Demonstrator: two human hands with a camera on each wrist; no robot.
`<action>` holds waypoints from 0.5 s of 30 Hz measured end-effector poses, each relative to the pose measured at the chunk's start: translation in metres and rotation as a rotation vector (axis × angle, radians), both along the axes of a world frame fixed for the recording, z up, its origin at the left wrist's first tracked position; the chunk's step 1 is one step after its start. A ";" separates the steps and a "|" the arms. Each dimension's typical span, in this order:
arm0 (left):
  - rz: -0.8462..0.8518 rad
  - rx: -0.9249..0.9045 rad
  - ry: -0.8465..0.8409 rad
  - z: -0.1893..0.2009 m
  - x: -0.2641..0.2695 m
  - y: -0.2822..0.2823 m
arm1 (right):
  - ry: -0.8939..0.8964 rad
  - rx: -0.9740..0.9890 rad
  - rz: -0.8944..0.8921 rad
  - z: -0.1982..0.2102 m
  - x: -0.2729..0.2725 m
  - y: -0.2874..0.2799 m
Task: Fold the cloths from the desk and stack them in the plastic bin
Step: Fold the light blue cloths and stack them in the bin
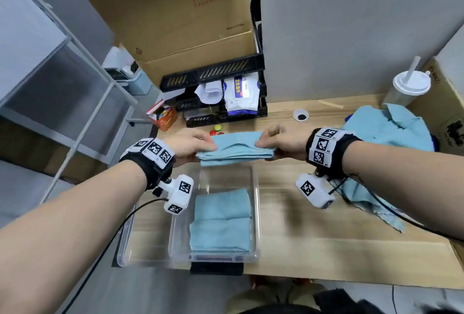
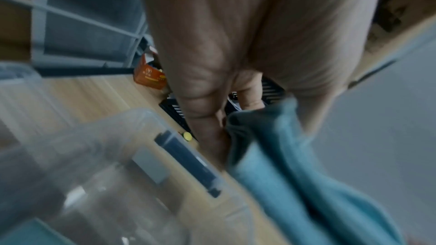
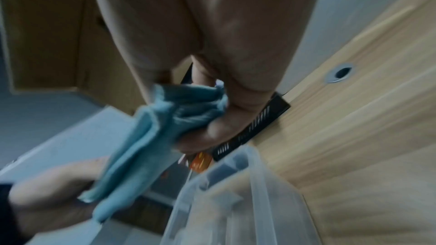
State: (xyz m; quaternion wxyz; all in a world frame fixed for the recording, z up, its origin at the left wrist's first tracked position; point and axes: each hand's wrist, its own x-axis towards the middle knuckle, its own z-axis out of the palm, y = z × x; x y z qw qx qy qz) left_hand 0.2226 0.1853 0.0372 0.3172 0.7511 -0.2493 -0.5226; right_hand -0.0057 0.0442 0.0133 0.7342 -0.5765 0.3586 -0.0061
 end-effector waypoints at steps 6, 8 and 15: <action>-0.349 0.125 -0.477 -0.039 0.014 0.050 | 0.193 -0.371 0.377 -0.032 0.044 0.051; -0.415 0.180 -0.501 -0.052 0.010 0.062 | 0.293 -0.462 0.489 -0.042 0.055 0.068; -0.785 0.365 -0.607 -0.097 -0.013 0.085 | 0.534 -0.567 0.763 -0.079 0.072 0.124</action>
